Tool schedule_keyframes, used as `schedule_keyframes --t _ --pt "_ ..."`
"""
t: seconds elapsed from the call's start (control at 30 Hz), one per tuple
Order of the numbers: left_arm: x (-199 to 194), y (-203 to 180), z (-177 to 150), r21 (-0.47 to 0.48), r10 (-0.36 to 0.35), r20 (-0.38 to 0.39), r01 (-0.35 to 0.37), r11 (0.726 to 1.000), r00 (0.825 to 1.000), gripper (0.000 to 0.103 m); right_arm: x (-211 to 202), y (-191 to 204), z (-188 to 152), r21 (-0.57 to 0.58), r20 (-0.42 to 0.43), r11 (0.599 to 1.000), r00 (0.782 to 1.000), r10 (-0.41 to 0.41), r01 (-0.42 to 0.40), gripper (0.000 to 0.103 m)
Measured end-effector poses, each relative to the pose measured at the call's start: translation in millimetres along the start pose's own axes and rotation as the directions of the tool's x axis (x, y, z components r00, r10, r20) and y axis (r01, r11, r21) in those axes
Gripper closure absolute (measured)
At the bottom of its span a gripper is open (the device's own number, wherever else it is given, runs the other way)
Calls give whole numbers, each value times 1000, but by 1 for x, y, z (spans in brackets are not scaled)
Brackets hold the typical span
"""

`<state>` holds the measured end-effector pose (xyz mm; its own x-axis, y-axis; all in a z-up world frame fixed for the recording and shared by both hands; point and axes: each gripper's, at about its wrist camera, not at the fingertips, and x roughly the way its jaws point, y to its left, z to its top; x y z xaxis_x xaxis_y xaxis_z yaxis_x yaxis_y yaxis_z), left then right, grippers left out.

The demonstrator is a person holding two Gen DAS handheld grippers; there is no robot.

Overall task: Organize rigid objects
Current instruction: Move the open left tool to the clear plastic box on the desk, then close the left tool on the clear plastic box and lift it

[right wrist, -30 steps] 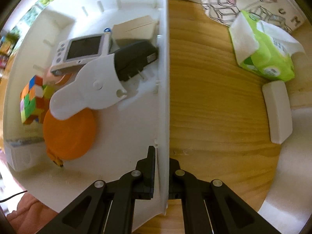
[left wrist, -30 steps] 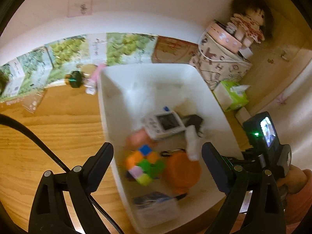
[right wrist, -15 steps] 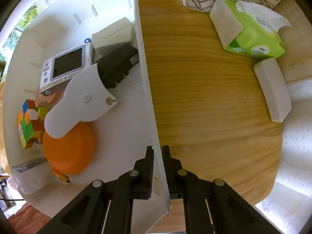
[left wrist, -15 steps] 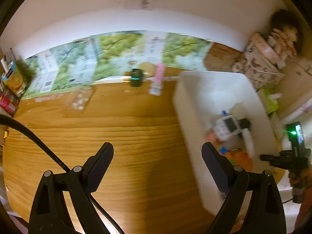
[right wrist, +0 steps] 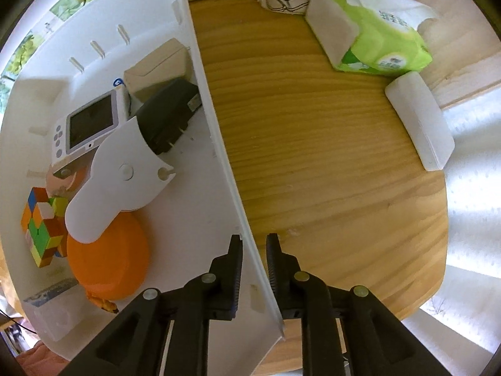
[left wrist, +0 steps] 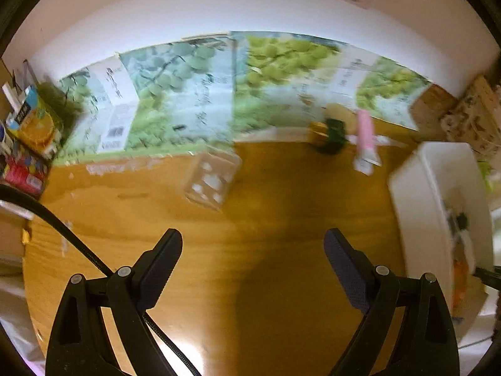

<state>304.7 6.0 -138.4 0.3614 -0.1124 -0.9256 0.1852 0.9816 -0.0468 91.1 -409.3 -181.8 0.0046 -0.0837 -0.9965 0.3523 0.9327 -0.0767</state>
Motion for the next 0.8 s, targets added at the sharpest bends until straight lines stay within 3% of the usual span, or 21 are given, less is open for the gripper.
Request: schedule_keyframes --t 0.5,0.67,0.73,0.8 --pt "73 24 30 38 87 -84 -84 996 993 10 -8 -23 -13 119 26 993 1000 17 -20 80" --pt "88 30 31 21 74 -111 -72 997 991 10 -10 -24 -12 124 24 992 1000 9 -12 79" --pt "93 32 31 14 71 -116 -70 997 991 13 -13 -23 -11 127 44 991 998 38 -43 66" --pt "99 33 32 13 71 -117 -70 998 991 19 -20 -22 -10 125 72 989 995 69 -77 61"
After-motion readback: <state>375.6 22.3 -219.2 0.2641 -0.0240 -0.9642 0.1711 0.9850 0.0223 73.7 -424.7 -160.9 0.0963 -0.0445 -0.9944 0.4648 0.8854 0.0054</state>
